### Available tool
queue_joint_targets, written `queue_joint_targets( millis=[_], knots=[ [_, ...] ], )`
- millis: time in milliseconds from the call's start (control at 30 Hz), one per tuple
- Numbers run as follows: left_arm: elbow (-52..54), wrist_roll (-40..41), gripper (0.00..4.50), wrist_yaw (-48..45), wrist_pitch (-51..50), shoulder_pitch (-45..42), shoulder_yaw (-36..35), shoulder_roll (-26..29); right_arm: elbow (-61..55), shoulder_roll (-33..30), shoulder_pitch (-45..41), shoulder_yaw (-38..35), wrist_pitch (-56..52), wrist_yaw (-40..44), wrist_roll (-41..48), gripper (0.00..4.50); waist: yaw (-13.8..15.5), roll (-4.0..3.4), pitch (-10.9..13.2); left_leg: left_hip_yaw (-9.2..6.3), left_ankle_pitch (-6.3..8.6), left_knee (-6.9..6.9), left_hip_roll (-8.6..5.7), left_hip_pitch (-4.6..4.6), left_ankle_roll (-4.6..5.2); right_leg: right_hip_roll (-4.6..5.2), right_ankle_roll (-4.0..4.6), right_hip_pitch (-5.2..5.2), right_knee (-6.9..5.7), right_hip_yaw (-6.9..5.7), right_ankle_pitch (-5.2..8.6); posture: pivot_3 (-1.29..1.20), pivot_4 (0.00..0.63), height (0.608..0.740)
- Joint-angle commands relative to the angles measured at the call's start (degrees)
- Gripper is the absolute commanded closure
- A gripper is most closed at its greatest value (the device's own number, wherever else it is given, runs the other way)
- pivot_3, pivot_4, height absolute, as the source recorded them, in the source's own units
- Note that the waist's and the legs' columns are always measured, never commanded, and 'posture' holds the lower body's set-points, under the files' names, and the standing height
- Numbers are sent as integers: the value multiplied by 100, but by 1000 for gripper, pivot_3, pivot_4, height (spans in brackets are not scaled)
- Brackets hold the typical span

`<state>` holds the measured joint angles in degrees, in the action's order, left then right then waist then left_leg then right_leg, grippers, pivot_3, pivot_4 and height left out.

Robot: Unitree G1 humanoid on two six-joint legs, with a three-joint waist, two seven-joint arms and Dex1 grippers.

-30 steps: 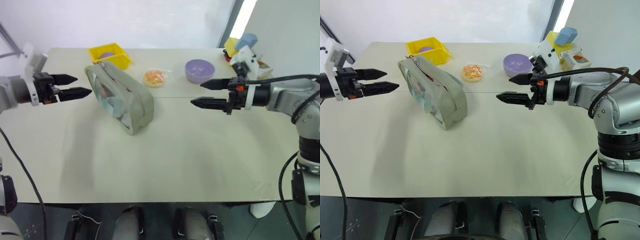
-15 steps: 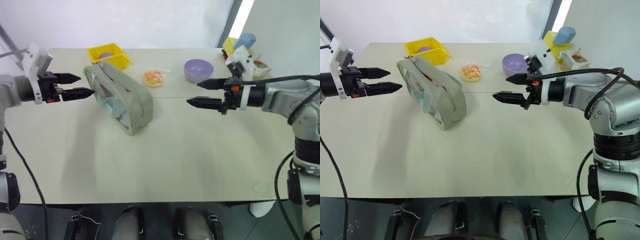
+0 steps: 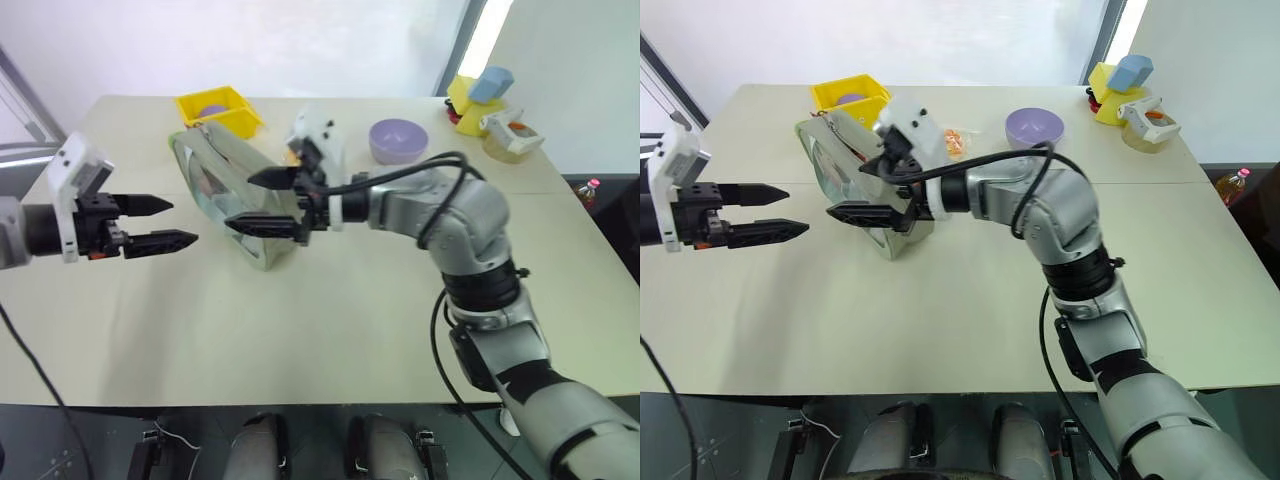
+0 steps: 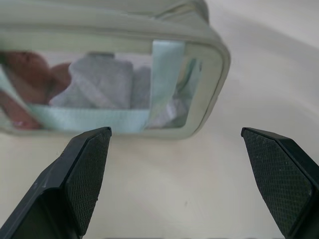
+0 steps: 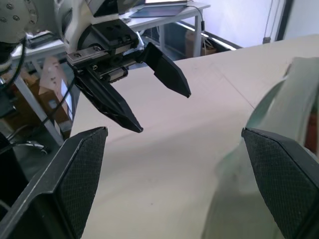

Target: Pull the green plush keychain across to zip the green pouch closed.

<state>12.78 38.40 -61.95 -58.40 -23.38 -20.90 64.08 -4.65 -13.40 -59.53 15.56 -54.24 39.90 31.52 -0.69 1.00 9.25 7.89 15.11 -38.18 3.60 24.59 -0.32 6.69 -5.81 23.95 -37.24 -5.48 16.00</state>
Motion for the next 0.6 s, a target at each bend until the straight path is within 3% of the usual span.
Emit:
queue_joint_targets(
  millis=[33, 67, 167, 400, 600],
  knots=[
    [291, 168, 42, 229, -73, 54, -468, 78, 313, 92, -98, 550, 576, 26, -665, 21, -11, 0, 0, -1, 0, 1, 0, 1, 0, 0, 0, 2, 0, 0, 0, 0, 150, 740],
    [309, 191, 42, 288, -92, 83, -508, 70, 437, 95, -99, 717, 753, -5, -897, 21, -24, 0, 0, -1, 0, 1, 0, 1, -1, 0, 0, 3, -1, 0, 0, 0, 150, 740],
    [387, 234, 0, 365, -88, 186, -564, 70, 704, -2, -58, 1156, 1403, 36, -1581, 925, -46, -1, 0, 0, -1, 1, 0, -2, -2, 0, 0, 4, -5, 1, 0, 0, 150, 740],
    [325, 242, 0, 633, 128, 105, -321, -89, 559, -297, 100, 983, 1745, 367, -1943, 4439, -23, 0, -1, 0, -2, 3, 1, -3, -4, -1, 0, 2, -4, 0, 0, 0, 150, 740],
    [-25, 121, 0, 664, 449, -293, 125, -193, 425, -602, 183, 733, 1785, 436, -2096, 4439, -19, 2, -2, 6, -2, 1, -1, -4, -3, -1, 0, -6, 0, -2, 0, 0, 150, 740]
  ],
)
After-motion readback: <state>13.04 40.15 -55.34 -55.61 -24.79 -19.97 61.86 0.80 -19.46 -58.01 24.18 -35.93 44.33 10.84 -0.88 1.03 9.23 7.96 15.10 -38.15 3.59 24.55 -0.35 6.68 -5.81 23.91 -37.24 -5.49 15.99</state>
